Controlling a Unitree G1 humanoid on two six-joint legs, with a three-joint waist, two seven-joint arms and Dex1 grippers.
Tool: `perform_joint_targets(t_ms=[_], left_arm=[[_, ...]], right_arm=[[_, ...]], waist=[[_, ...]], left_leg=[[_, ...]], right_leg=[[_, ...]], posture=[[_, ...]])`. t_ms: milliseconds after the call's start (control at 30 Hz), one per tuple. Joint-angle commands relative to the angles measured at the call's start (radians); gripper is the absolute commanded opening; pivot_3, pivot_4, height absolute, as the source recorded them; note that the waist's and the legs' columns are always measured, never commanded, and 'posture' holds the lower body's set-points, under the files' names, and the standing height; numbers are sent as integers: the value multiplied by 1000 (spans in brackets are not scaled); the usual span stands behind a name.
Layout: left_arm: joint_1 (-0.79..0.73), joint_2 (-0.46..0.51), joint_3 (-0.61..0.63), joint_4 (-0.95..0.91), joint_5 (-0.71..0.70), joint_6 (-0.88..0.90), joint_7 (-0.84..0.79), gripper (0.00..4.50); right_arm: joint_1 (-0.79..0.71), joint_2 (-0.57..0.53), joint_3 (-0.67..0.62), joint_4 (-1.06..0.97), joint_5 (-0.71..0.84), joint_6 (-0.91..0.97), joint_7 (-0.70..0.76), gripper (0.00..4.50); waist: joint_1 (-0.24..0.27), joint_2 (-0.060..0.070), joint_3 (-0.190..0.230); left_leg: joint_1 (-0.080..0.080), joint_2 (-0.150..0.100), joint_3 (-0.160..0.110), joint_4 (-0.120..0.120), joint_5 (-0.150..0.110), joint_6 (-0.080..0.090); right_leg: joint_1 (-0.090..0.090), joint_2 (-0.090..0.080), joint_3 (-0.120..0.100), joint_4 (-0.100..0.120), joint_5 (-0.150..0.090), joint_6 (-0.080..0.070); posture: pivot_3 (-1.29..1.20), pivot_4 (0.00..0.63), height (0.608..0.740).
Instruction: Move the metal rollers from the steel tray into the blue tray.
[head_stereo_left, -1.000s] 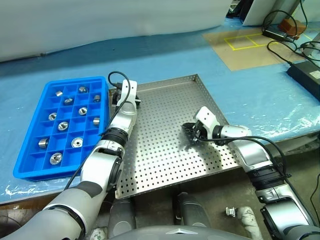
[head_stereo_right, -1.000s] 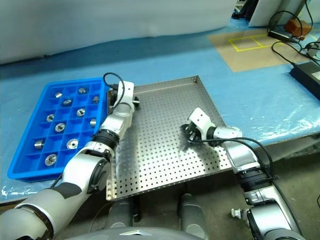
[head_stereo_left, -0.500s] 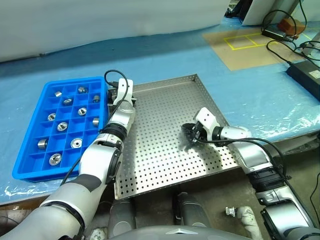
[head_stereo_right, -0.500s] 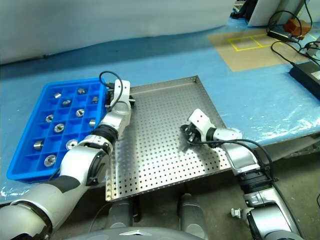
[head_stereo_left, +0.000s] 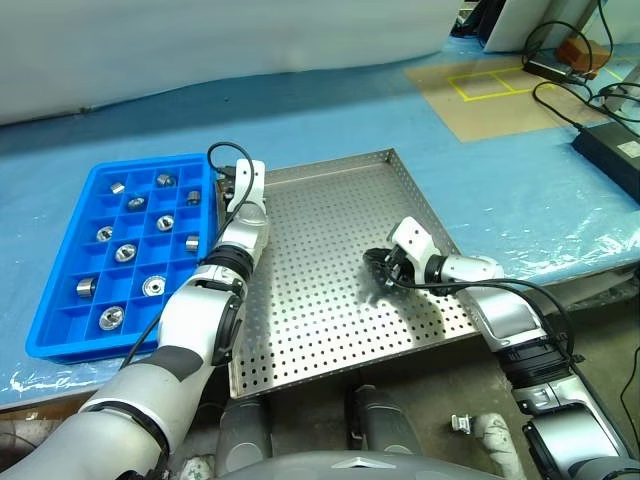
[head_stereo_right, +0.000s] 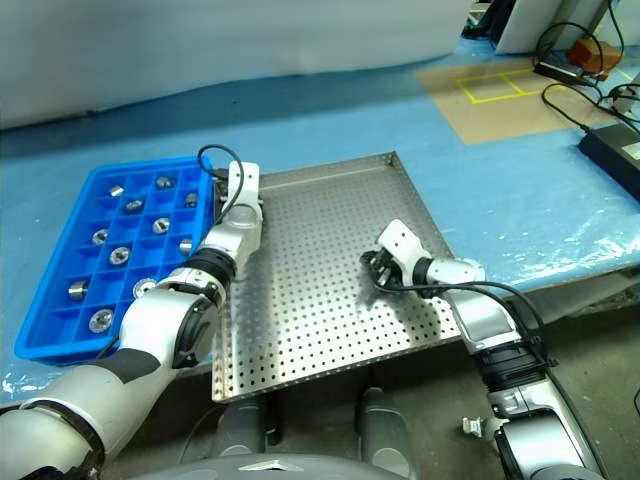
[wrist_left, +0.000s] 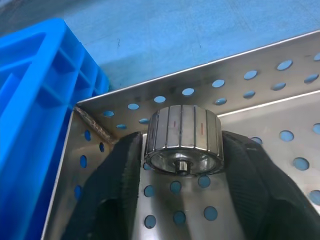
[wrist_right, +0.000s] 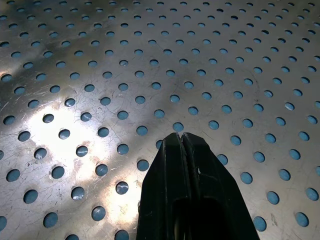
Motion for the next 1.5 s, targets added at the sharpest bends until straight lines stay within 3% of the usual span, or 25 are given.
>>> perform_joint_targets(t_ms=[33, 133, 467, 600, 767, 933, 1100, 1233, 1500], left_arm=[[8, 3, 0, 24, 2, 17, -1, 2656], [14, 7, -1, 26, 4, 22, 4, 1841], [24, 7, -15, 8, 15, 17, 1, 1742], [27, -3, -29, -64, 3, -69, -97, 1742], [70, -18, -42, -231, -33, -134, -254, 1742], [158, 7, -51, -520, -87, -56, -420, 1742], [330, 122, -52, -986, -195, 117, -638, 1742], [508, 288, 26, -1331, -367, 289, -809, 1742], [879, 569, 189, -1673, -578, 438, -1038, 1742]], right_arm=[[22, -8, 13, 12, -15, 18, 1, 0], [22, -8, 15, 18, -18, 16, -1, 0], [25, -9, 14, 15, -16, 17, 0, 0], [20, -17, 5, -41, 22, 51, 37, 0], [-28, -36, -11, -115, 69, 79, 102, 0], [-152, -12, -17, -100, 96, 68, 136, 0], [-265, 32, 13, -65, 103, 39, 175, 0], [-332, 57, 56, -42, 125, 25, 269, 0], [-453, 147, 125, 145, 104, -99, 385, 0]], waist=[[0, 0, 0], [0, 0, 0], [0, 0, 0], [2, 0, 0], [3, -1, 1], [-1, -2, 2], [6, -1, 2], [19, -1, 3], [65, 0, 3]], left_leg=[[0, 0, 0, 0, 0, 0], [0, 0, 0, 0, 0, 0], [0, 0, 0, 0, 0, 0], [0, 0, 0, 0, 0, 0], [-5, 0, 0, -2, 0, 1], [-12, 0, 0, -1, 2, 4], [-10, 5, 0, -2, 3, 2], [-9, 6, 1, -3, 3, 1], [-8, 8, 1, -4, 2, -4]], right_leg=[[0, 0, 0, 0, 0, 0], [0, 0, 0, 0, 0, 0], [0, 0, 0, 0, 0, 0], [0, 0, 0, 0, 0, 0], [-2, 0, -1, -4, 0, 0], [-9, 0, -1, -1, 0, 0], [-10, 2, -2, 3, -1, -3], [-10, 2, -3, 4, -2, -4], [-10, 3, -4, 5, -3, -5]], posture=[[-286, 150, 740], [-285, 150, 740], [-286, 150, 740], [-281, 150, 740], [-260, 150, 740], [-213, 150, 740], [-115, 150, 740], [-9, 150, 740], [183, 150, 740]])
